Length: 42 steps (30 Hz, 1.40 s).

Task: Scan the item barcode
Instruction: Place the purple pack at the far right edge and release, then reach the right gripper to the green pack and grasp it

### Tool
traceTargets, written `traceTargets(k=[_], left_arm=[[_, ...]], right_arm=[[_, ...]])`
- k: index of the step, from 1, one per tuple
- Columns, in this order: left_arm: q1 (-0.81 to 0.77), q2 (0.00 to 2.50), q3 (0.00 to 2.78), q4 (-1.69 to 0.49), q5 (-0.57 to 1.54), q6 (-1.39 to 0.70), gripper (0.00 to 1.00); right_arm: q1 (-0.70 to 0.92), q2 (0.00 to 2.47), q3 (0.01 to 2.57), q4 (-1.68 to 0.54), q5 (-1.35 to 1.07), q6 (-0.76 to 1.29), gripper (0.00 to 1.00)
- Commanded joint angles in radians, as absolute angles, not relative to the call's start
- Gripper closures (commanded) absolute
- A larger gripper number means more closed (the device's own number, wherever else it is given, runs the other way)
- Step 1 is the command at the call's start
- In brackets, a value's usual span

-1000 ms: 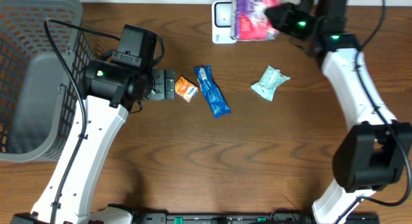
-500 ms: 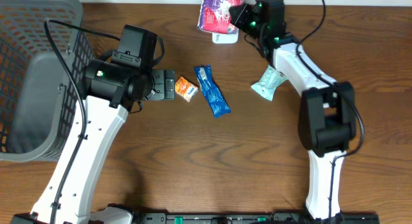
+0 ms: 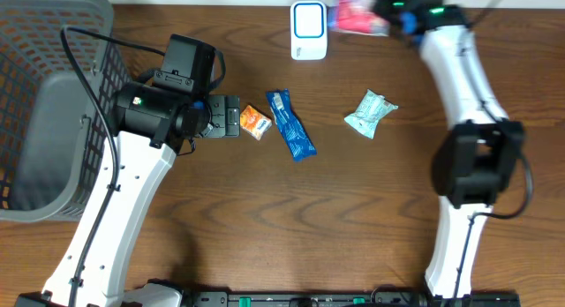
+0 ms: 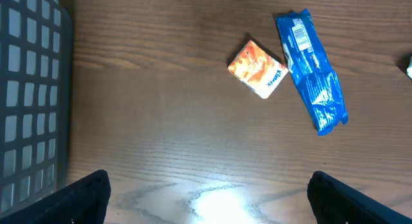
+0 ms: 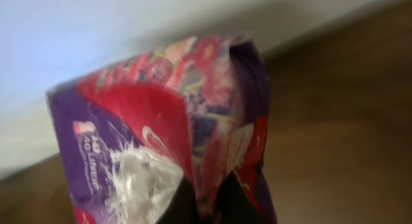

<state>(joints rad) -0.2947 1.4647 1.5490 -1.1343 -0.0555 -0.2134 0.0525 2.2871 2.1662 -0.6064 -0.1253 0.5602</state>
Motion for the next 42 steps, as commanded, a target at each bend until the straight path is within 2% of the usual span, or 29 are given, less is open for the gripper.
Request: traceTargets(k=[1,6,9,11,12,13,14,15,20,26,30,33,35,39,42], left_arm=[[-0.291,1.47,1.554,-1.137,-0.065,-0.223,0.02],[-0.291,1.47,1.554,-1.137,-0.065,-0.223,0.02],[-0.291,1.47,1.554,-1.137,-0.065,-0.223,0.02],[-0.291,1.47,1.554,-1.137,-0.065,-0.223,0.02],[-0.291,1.47,1.554,-1.137,-0.065,-0.223,0.02],[-0.291,1.47,1.554,-1.137,-0.065,-0.223,0.02],[-0.291,1.47,1.554,-1.137,-0.065,-0.223,0.02],[-0.291,1.47,1.554,-1.137,-0.065,-0.223,0.02],[-0.291,1.47,1.554,-1.137,-0.065,-0.223,0.02],[-0.291,1.47,1.554,-1.137,-0.065,-0.223,0.02],[-0.291,1.47,1.554,-1.137,-0.065,-0.223,0.02],[-0.291,1.47,1.554,-1.137,-0.065,-0.223,0.02],[-0.291,1.47,1.554,-1.137,-0.065,-0.223,0.02],[-0.291,1.47,1.554,-1.137,-0.065,-0.223,0.02],[-0.291,1.47,1.554,-1.137,-0.065,-0.223,0.02]], right_arm=[[-0.108,2.192,2.209,-0.732,0.022,0.456,0.99],[-0.35,2.196,2.189,-0.922,0.119,0.44,0.99],[-0.435,2.196,2.159,-0.931,0.126,0.44,0.99],[-0.49,2.196,2.135,-0.931,0.126,0.442,0.76],[-0.503,2.196,2.127,-0.931,0.126,0.445,0.56],[-0.528,2.196,2.115,-0.933,0.125,0.445,0.22],[-0.541,2.196,2.112,-0.938,0.125,0.444,0.06],[-0.549,2.196,2.112,-0.947,0.125,0.444,0.01],[-0.546,2.186,2.113,-0.977,0.009,0.386,0.01],[-0.433,2.173,2.112,-1.062,-0.521,0.163,0.02],[-0.314,2.173,2.101,-1.187,-0.505,0.118,0.09],[-0.221,2.173,2.062,-1.235,-0.499,0.118,0.1],[-0.164,2.173,2.022,-1.258,-0.482,0.118,0.15],[-0.067,2.173,1.929,-1.242,-0.399,0.121,0.44],[-0.019,2.173,1.842,-1.185,-0.319,0.21,0.48]])
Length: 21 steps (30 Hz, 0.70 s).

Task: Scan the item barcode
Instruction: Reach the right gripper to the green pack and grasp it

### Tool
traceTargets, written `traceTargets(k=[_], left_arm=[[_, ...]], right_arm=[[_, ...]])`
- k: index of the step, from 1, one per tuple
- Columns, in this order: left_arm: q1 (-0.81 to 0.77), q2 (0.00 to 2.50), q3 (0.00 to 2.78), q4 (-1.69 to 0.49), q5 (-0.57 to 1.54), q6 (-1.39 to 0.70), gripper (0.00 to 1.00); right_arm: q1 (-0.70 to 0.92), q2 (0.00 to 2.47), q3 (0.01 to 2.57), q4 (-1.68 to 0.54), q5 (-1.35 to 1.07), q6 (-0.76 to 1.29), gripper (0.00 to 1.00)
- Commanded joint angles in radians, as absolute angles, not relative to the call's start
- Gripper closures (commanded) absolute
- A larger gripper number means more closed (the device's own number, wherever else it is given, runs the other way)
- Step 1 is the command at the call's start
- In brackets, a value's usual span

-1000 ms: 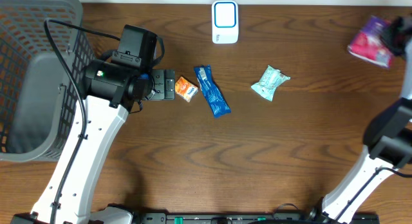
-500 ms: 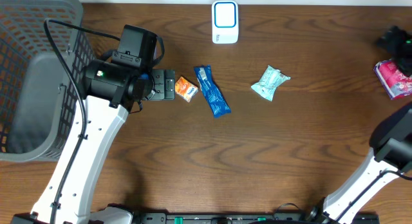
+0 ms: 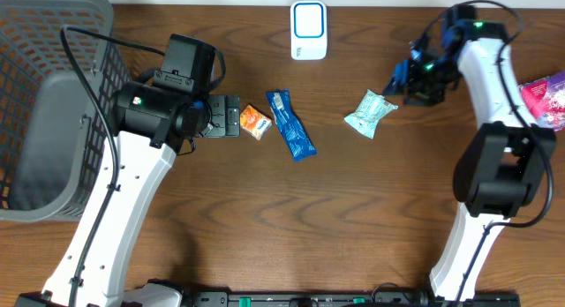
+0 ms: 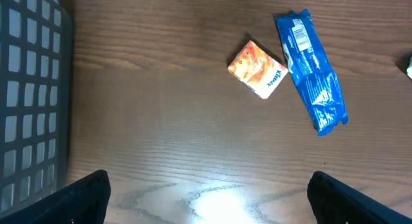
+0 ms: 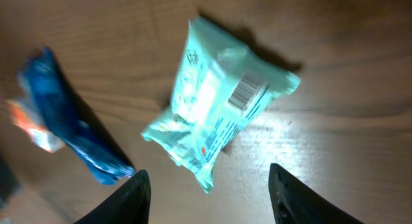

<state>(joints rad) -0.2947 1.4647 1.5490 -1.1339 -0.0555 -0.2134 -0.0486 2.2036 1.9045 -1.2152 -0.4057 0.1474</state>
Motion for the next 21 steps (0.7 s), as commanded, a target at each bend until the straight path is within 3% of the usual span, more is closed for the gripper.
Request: traceTargets(k=[1,5,7,10,17,20,21], left_arm=[[-0.291,1.47,1.554,-1.137,-0.065,-0.223,0.02],[-0.291,1.47,1.554,-1.137,-0.065,-0.223,0.02],[-0.291,1.47,1.554,-1.137,-0.065,-0.223,0.02],[-0.291,1.47,1.554,-1.137,-0.065,-0.223,0.02],[-0.291,1.47,1.554,-1.137,-0.065,-0.223,0.02],[-0.291,1.47,1.554,-1.137,-0.065,-0.223,0.02],[-0.291,1.47,1.554,-1.137,-0.065,-0.223,0.02]], right_arm=[[-0.007,2.173,1.808,-1.15,-0.319,0.228,0.51],[0.018,2.173,1.721,-1.045,-0.319,0.27,0.62],[0.028,2.173,1.664,-0.984,-0.319,0.284,0.78],[0.038,2.173,1.594,-0.921,-0.319,0.303,0.9],[0.118,2.168,1.576,-0.884,-0.228,0.169,0.99],[0.16,2.167,1.655,-0.938,-0.115,0.091,0.98],[0.177,2.167,1.68,-0.956,-0.047,0.088,0.92]])
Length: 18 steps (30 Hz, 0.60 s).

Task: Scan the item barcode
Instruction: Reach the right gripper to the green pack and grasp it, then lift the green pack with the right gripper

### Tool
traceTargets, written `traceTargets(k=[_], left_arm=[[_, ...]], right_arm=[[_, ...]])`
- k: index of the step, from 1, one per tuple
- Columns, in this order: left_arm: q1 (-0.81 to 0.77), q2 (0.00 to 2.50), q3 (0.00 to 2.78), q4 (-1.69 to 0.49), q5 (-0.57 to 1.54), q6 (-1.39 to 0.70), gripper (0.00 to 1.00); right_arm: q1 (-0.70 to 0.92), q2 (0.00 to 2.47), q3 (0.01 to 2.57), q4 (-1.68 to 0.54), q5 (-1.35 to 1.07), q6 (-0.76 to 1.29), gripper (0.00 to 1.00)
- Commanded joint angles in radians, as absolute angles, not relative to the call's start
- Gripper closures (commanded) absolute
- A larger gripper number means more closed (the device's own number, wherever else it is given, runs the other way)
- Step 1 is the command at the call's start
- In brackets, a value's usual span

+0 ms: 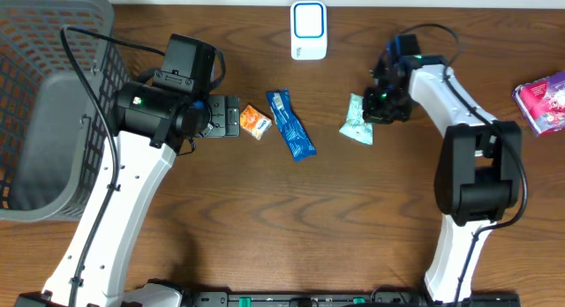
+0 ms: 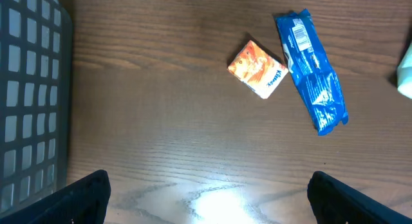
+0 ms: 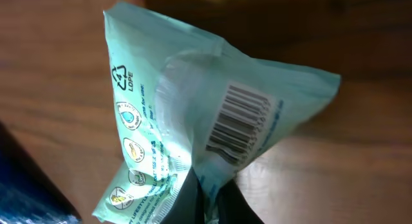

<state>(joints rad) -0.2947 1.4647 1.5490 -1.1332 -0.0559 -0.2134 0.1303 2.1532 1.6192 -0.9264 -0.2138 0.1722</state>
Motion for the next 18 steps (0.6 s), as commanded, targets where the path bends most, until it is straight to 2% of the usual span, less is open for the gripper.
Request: traceTargets(k=[1,2,4,8,13,18], left_arm=[[-0.291,1.47,1.554,-1.137,-0.065,-0.223,0.02],[-0.291,1.47,1.554,-1.137,-0.065,-0.223,0.02],[-0.291,1.47,1.554,-1.137,-0.065,-0.223,0.02],[-0.291,1.47,1.554,-1.137,-0.065,-0.223,0.02],[-0.291,1.47,1.554,-1.137,-0.065,-0.223,0.02],[-0.291,1.47,1.554,-1.137,-0.065,-0.223,0.02]], right_arm=[[0.189,2.167,1.697,-0.971,0.012,0.088,0.76],[0.203,2.167,1.713,-0.989,0.075,0.088,0.67],[0.222,2.167,1.739,-1.015,0.145,0.109,0.59],[0.232,2.167,1.802,-1.103,0.141,0.209,0.59],[0.237,2.167,1.819,-1.168,-0.11,0.215,0.61],[0.287,2.168,1.817,-1.151,-0.054,0.219,0.58]])
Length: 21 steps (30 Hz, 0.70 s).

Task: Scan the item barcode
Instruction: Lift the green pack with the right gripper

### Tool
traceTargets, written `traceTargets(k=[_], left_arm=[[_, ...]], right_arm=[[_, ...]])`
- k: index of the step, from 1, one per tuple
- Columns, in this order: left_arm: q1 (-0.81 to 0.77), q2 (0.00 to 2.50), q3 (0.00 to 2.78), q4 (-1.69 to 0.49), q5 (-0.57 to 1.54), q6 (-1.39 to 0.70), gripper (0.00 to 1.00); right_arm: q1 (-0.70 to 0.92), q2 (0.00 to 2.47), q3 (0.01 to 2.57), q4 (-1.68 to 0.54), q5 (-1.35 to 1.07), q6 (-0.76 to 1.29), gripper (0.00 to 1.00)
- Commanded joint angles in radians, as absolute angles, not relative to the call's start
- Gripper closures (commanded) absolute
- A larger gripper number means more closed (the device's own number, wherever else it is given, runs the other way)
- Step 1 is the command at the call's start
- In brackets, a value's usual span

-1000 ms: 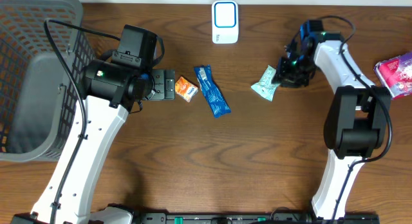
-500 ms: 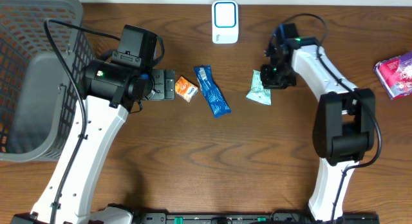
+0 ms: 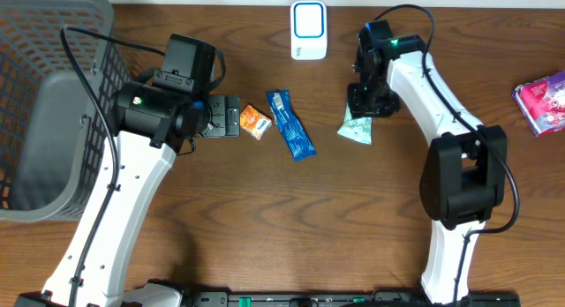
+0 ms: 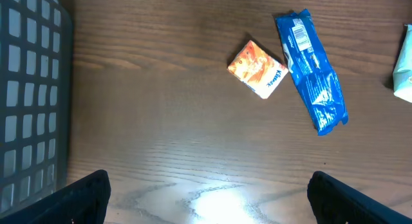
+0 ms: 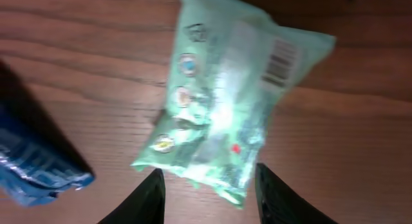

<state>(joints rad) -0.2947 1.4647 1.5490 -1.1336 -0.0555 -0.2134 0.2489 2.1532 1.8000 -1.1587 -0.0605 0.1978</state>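
Note:
A mint-green packet (image 3: 355,129) lies flat on the wood table, its barcode (image 5: 281,60) facing up near one end. My right gripper (image 5: 207,185) hangs open just above it, one finger on either side of the packet's near edge (image 5: 225,121); overhead, this gripper (image 3: 360,102) is at the packet's back end. The white scanner (image 3: 308,29) with a blue face stands at the table's back edge. My left gripper (image 4: 206,201) is open and empty over bare wood, seen overhead as the left gripper (image 3: 231,116) beside an orange packet.
A small orange packet (image 3: 255,122) and a long blue packet (image 3: 290,124) lie side by side mid-table, also the orange packet (image 4: 257,68) and blue packet (image 4: 311,71). A pink-purple packet (image 3: 540,100) lies at the right edge. A grey basket (image 3: 44,104) fills the left.
My right gripper was shut on the green packet; now it is open and the packet lies flat beneath it, slightly further left. The left arm has not moved.
My right gripper first held the pink-purple packet beside the scanner. Then that packet lay at the right edge and the gripper was open over the green packet. It then pinched the green packet, and now stands open above it.

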Motion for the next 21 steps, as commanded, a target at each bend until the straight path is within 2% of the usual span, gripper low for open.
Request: traceTargets(k=[1,4,7,14,18,19,21], left_arm=[[-0.291,1.47,1.554,-1.137,-0.065,-0.223,0.02],[-0.291,1.47,1.554,-1.137,-0.065,-0.223,0.02],[-0.291,1.47,1.554,-1.137,-0.065,-0.223,0.02],[-0.291,1.47,1.554,-1.137,-0.065,-0.223,0.02],[-0.291,1.47,1.554,-1.137,-0.065,-0.223,0.02],[-0.291,1.47,1.554,-1.137,-0.065,-0.223,0.02],[-0.291,1.47,1.554,-1.137,-0.065,-0.223,0.02]], right_arm=[[0.307,2.168,1.813,-1.139,0.028,0.273,0.55],[0.338,2.168,1.787,-1.101,0.182,0.375,0.55],[0.371,2.172,1.734,-1.021,0.238,0.417,0.55],[0.405,2.173,1.534,-0.799,0.382,0.46,0.5],[0.399,2.174,1.477,-0.774,0.448,0.478,0.51],[0.396,2.174,1.475,-0.776,0.447,0.478,0.53],[0.388,2.174,1.474,-0.776,0.446,0.478,0.69]])
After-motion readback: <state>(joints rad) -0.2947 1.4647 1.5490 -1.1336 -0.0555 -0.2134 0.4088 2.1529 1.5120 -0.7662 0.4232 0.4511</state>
